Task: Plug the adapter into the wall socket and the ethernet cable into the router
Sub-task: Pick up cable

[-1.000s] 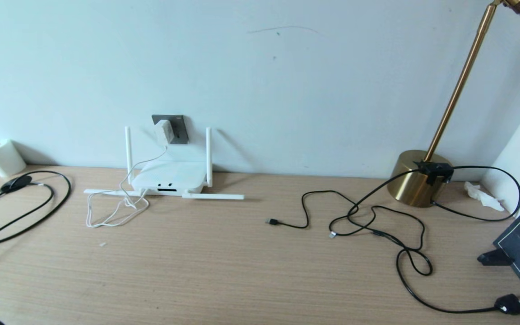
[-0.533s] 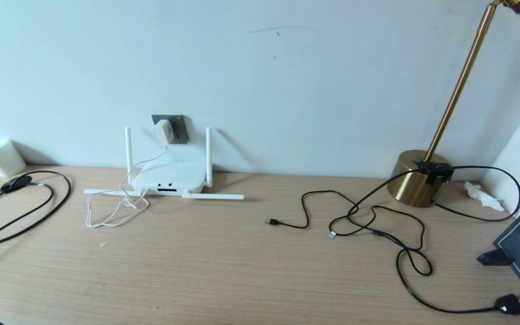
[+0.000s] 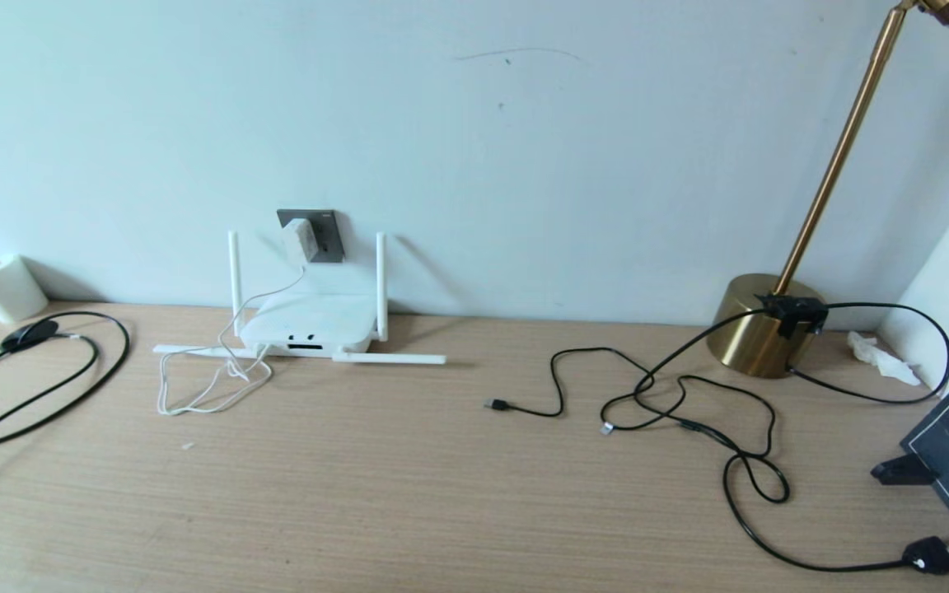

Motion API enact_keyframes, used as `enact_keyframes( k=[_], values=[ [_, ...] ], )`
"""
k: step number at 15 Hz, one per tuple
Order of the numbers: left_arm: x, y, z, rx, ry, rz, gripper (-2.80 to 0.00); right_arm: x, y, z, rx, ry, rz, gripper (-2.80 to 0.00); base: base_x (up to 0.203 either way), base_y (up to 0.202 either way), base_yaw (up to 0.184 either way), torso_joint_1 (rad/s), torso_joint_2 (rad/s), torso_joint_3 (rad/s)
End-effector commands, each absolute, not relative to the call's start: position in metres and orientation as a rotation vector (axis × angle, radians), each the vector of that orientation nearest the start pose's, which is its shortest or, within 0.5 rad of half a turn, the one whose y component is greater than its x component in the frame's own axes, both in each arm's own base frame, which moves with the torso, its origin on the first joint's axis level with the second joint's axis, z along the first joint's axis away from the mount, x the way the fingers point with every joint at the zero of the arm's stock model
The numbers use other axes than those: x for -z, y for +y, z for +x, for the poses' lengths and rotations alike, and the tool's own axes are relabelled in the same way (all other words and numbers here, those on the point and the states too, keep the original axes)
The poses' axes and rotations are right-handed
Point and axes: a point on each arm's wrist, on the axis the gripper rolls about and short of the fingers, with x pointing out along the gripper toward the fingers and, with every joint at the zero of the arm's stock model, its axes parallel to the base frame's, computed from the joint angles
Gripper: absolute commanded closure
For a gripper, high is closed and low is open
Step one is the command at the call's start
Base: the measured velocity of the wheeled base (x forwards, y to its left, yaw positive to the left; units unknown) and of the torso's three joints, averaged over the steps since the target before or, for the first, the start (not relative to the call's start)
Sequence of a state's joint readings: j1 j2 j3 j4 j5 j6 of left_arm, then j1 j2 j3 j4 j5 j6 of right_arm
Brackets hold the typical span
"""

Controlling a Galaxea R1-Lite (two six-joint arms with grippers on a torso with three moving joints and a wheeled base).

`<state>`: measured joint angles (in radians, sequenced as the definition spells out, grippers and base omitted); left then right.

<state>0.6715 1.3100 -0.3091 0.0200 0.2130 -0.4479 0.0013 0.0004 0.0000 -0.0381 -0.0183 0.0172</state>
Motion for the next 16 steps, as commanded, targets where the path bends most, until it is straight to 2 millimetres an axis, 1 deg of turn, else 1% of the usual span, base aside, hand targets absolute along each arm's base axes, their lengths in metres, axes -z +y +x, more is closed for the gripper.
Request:
enact_keyframes(
  k=[1,11,16],
  values=[
    [-0.0963,0.0873,0.1020,-1.032,0.835,-0.623,0.00,-0.0766,-0.0004,-0.0220,0.017,-0.029,0.017,0.00,0.000,0.000,0.000,0.000,0.00,0.000],
    [-0.0965,0.0867,0.1020,-1.027,0.835,-0.619,0.00,-0.0764,-0.0004,-0.0220,0.017,-0.028,0.017,0.00,0.000,0.000,0.000,0.000,0.00,0.000],
    [-0.1010,0.0791,0.1049,-0.967,0.817,-0.591,0.00,-0.0764,-0.0004,-0.0220,0.017,-0.028,0.017,0.00,0.000,0.000,0.000,0.000,0.00,0.000]
  ],
)
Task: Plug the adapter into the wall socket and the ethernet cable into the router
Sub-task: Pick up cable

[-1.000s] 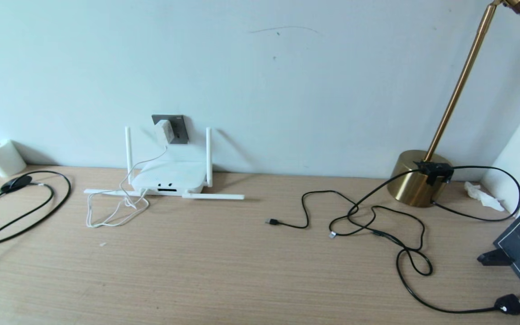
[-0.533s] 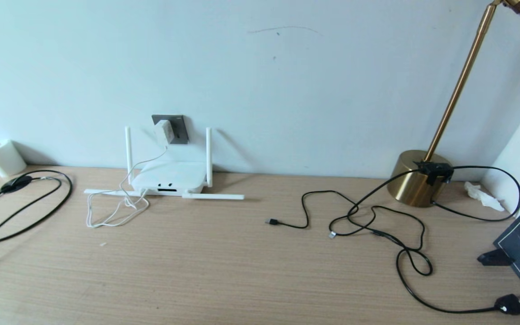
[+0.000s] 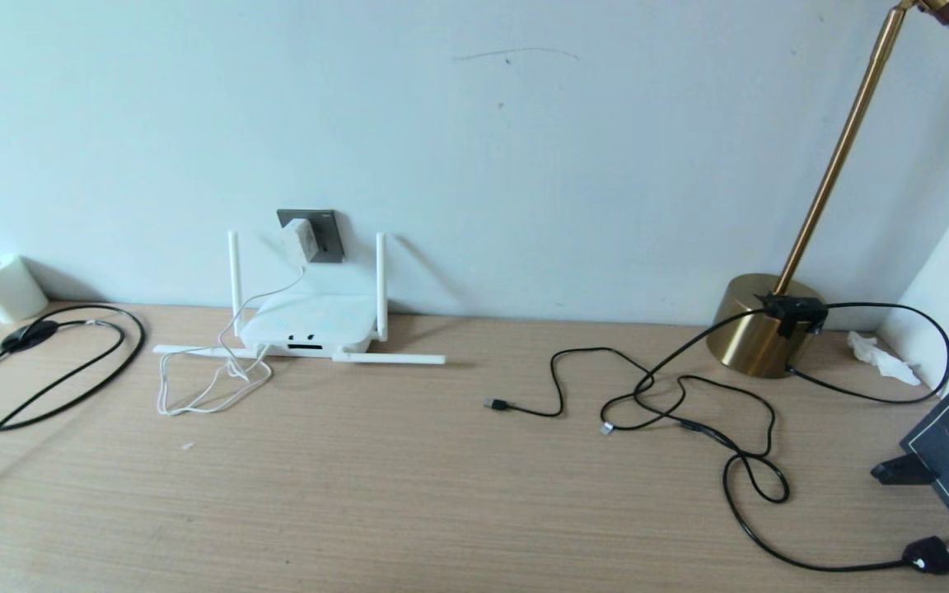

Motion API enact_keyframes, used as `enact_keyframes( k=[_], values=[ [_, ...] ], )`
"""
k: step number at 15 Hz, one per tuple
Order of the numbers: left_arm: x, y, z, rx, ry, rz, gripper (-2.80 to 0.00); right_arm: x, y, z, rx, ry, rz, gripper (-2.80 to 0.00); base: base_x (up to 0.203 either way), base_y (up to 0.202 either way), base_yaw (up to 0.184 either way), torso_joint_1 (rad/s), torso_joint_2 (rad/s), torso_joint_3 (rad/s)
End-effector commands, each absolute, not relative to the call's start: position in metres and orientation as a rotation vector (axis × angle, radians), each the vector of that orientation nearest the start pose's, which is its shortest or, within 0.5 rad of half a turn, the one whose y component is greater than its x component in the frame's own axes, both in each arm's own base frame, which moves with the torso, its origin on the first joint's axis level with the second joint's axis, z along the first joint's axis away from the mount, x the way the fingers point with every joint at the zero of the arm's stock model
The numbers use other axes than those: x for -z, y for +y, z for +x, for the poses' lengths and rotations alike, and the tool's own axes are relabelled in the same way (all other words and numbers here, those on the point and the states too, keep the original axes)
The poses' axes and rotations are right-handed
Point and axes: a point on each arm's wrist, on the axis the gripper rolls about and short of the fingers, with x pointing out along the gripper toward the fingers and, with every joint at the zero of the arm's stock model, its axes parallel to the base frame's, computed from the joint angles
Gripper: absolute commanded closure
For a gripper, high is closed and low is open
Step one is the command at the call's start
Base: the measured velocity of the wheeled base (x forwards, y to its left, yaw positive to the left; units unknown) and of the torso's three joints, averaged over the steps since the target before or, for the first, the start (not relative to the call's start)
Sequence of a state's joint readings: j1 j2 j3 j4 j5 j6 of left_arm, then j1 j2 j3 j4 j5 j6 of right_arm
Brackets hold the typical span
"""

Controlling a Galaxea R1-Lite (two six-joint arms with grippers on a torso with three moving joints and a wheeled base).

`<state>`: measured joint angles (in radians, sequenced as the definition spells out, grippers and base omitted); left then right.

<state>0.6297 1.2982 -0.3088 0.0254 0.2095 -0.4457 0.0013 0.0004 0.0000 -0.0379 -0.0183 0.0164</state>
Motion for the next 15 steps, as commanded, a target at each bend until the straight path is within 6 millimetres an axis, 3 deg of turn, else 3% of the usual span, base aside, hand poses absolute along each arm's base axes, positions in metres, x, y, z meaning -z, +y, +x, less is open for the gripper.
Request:
enact_keyframes(
  k=[1,5,8,11,15],
  values=[
    [-0.102,0.076,0.106,-0.929,0.816,-0.591,0.00,-0.076,0.000,-0.022,0.017,-0.028,0.017,0.00,0.000,0.000,0.000,0.000,0.00,0.000],
    [-0.105,0.070,0.122,-0.769,0.830,-0.646,0.00,-0.076,0.000,-0.022,0.017,-0.028,0.017,0.00,0.000,0.000,0.000,0.000,0.00,0.000],
    [-0.114,0.052,0.158,-0.604,0.840,-0.654,0.00,-0.076,0.000,-0.022,0.017,-0.028,0.017,0.00,0.000,0.000,0.000,0.000,0.00,0.000],
    [-0.120,0.016,0.201,-0.447,0.887,-0.647,0.00,-0.077,0.000,-0.022,0.017,-0.029,0.017,0.00,0.000,0.000,0.000,0.000,0.00,0.000],
    [-0.102,-0.050,0.240,-0.417,0.968,-0.672,0.00,-0.077,0.000,-0.022,0.017,-0.029,0.017,0.00,0.000,0.000,0.000,0.000,0.00,0.000]
  ],
)
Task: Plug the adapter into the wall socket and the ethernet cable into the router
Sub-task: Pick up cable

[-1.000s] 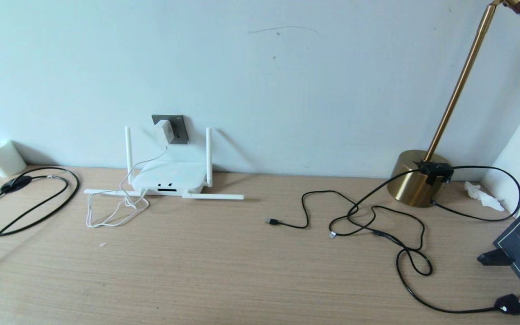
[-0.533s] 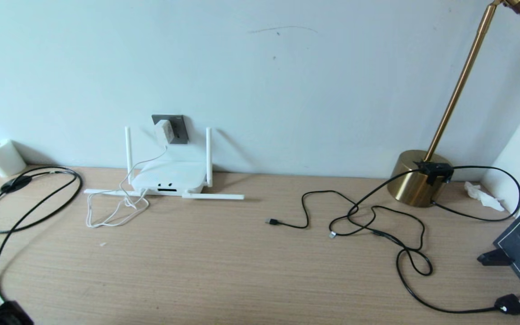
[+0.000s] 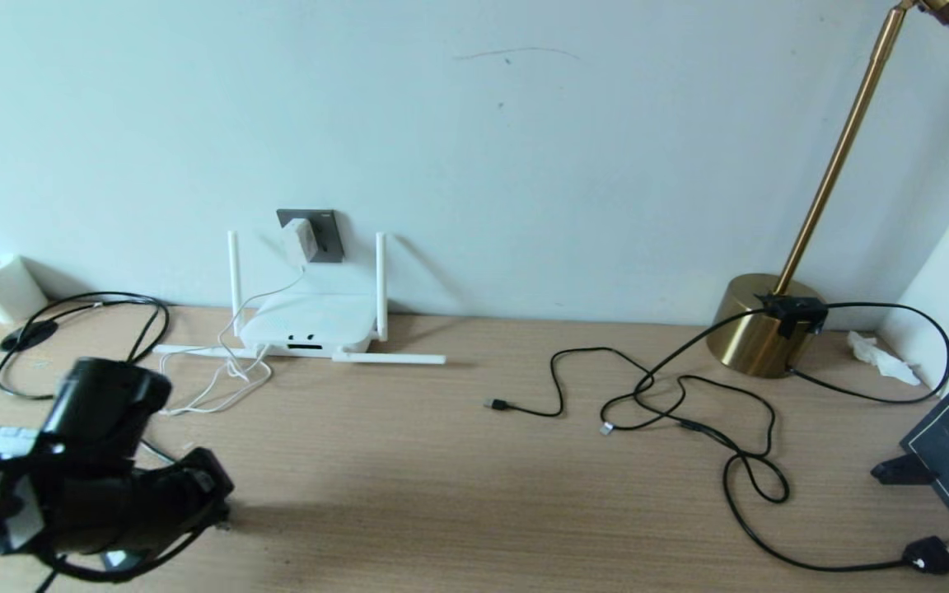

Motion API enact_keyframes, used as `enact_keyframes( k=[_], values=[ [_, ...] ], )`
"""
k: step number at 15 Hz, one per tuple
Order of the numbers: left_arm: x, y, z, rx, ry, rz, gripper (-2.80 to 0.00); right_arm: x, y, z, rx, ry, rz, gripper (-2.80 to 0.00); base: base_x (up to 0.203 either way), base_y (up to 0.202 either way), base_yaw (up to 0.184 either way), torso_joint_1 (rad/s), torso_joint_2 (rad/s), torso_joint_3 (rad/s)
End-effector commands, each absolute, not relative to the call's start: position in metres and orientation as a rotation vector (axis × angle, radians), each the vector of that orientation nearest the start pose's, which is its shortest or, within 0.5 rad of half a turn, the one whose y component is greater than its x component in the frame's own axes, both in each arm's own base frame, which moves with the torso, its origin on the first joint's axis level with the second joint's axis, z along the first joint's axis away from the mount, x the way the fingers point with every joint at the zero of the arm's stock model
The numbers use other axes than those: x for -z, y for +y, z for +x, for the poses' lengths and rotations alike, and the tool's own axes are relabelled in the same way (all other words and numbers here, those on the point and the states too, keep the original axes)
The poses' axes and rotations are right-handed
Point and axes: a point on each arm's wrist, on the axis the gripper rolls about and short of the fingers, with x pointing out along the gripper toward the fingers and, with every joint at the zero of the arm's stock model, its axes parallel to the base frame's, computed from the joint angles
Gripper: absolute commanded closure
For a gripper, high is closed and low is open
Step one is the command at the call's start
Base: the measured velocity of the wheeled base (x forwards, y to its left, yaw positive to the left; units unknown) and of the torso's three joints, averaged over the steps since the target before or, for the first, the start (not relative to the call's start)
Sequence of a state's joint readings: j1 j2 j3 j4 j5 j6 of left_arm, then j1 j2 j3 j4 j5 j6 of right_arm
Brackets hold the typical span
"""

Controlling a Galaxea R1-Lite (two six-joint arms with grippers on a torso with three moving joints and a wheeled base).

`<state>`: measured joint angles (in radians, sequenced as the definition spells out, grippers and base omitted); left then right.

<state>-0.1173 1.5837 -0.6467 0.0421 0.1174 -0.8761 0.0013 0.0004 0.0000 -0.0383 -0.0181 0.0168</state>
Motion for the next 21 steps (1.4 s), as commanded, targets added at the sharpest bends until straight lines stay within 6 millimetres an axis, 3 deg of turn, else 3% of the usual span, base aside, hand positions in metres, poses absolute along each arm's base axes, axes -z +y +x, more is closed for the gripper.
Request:
enact_keyframes(
  k=[1,2,5,9,12,15,19,21],
  values=[
    [-0.103,-0.063,0.246,-0.418,0.952,-0.669,0.00,-0.076,0.000,-0.022,0.017,-0.028,0.017,0.00,0.000,0.000,0.000,0.000,0.00,0.000],
    [-0.106,-0.071,0.250,-0.420,0.928,-0.668,-2.80,-0.076,0.000,-0.022,0.017,-0.028,0.017,0.00,0.000,0.000,0.000,0.000,0.00,0.000],
    [-0.123,-0.076,0.250,-0.419,0.910,-0.686,-2.80,-0.076,0.000,-0.022,0.017,-0.028,0.017,0.00,0.000,0.000,0.000,0.000,0.00,0.000],
    [-0.148,-0.075,0.233,-0.392,0.874,-0.698,-2.80,-0.077,0.000,-0.022,0.017,-0.029,0.017,0.00,0.000,0.000,0.000,0.000,0.00,0.000],
    [-0.169,-0.066,0.217,-0.376,0.822,-0.568,-2.80,-0.076,0.000,-0.022,0.017,-0.028,0.017,0.00,0.000,0.000,0.000,0.000,0.00,0.000],
    [-0.196,-0.042,0.203,-0.300,0.789,-0.221,-2.80,-0.076,0.000,-0.022,0.017,-0.028,0.017,0.00,0.000,0.000,0.000,0.000,0.00,0.000],
    [-0.228,0.008,0.210,-0.094,0.744,0.379,-2.80,-0.076,0.000,-0.022,0.017,-0.028,0.017,0.00,0.000,0.000,0.000,0.000,0.00,0.000],
    [-0.240,0.017,0.213,0.078,0.678,0.595,-2.80,-0.076,0.000,-0.022,0.017,-0.028,0.017,0.00,0.000,0.000,0.000,0.000,0.00,0.000]
  ],
)
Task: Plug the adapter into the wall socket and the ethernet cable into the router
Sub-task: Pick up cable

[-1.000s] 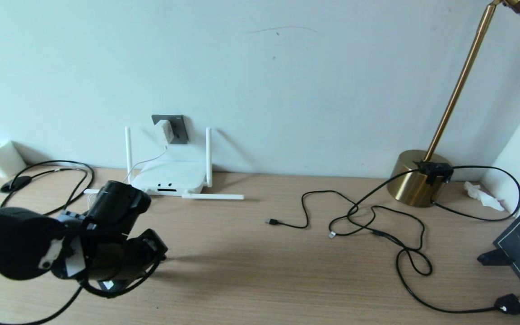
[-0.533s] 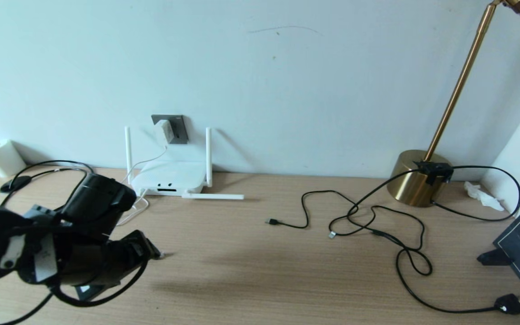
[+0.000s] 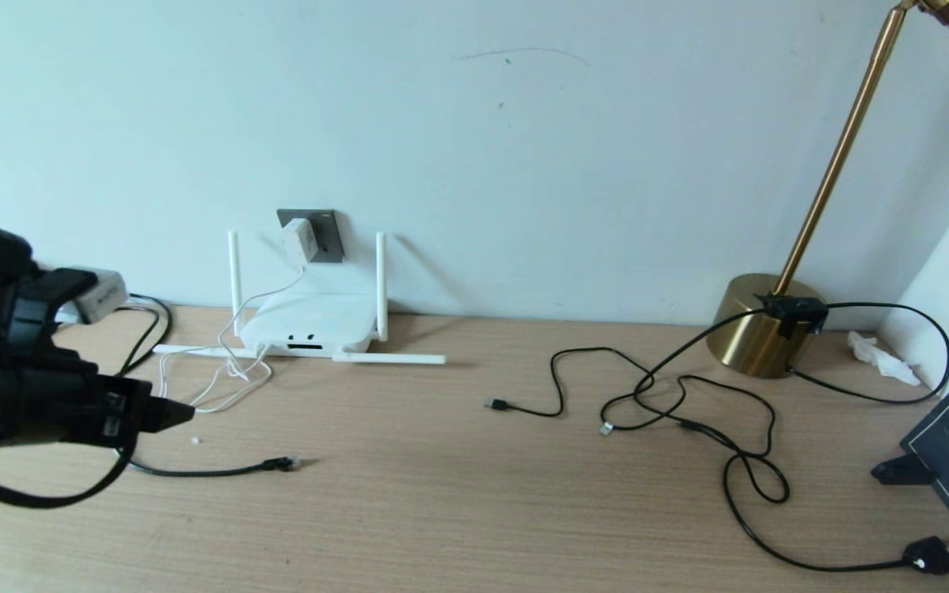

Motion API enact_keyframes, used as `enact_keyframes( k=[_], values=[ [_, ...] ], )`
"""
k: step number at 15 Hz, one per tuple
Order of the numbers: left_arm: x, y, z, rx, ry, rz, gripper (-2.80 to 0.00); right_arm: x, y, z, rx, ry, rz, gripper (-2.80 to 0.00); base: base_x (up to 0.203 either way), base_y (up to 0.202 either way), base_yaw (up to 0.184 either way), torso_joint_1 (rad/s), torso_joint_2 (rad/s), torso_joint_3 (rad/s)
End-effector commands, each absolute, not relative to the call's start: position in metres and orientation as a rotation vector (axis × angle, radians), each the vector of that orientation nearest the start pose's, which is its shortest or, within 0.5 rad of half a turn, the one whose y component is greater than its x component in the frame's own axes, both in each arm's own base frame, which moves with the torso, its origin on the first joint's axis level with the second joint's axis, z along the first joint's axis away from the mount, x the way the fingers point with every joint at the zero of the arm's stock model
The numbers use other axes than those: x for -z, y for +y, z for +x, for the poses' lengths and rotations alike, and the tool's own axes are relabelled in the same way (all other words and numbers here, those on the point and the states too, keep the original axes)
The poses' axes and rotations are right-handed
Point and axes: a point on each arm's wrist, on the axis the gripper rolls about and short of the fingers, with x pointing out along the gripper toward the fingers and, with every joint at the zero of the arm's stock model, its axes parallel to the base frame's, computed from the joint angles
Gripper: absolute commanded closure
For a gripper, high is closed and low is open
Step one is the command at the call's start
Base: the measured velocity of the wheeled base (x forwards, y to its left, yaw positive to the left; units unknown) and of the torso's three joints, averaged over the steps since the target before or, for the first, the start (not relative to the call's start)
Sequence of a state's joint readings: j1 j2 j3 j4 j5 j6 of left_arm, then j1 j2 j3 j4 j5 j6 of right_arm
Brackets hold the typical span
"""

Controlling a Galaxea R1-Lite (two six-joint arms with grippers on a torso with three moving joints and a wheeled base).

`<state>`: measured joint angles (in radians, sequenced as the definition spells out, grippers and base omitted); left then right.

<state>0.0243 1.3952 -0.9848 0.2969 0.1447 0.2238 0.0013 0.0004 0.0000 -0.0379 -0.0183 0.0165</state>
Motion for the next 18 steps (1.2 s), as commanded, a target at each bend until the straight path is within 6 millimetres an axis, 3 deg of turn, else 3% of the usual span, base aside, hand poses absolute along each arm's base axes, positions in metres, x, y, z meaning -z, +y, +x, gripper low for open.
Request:
enact_keyframes(
  k=[1,5,8,12,18],
  values=[
    [-0.244,0.018,0.214,0.139,0.652,0.689,-2.80,-0.076,0.000,-0.022,0.017,-0.028,0.017,0.00,0.000,0.000,0.000,0.000,0.00,0.000],
    [-0.233,0.002,0.201,0.445,0.696,0.990,-2.80,-0.076,0.000,-0.022,0.017,-0.028,0.017,0.00,0.000,0.000,0.000,0.000,0.00,0.000],
    [-0.231,0.000,0.209,0.635,0.743,1.026,-2.80,-0.076,0.000,-0.022,0.017,-0.028,0.017,0.00,0.000,0.000,0.000,0.000,0.00,0.000],
    [-0.237,0.000,0.239,0.872,0.708,1.144,-2.80,-0.076,0.000,-0.022,0.017,-0.028,0.017,0.00,0.000,0.000,0.000,0.000,0.00,0.000],
    [-0.195,0.003,0.274,1.153,0.863,1.149,-2.80,-0.077,0.000,-0.022,0.017,-0.028,0.017,0.00,0.000,0.000,0.000,0.000,0.00,0.000]
  ],
)
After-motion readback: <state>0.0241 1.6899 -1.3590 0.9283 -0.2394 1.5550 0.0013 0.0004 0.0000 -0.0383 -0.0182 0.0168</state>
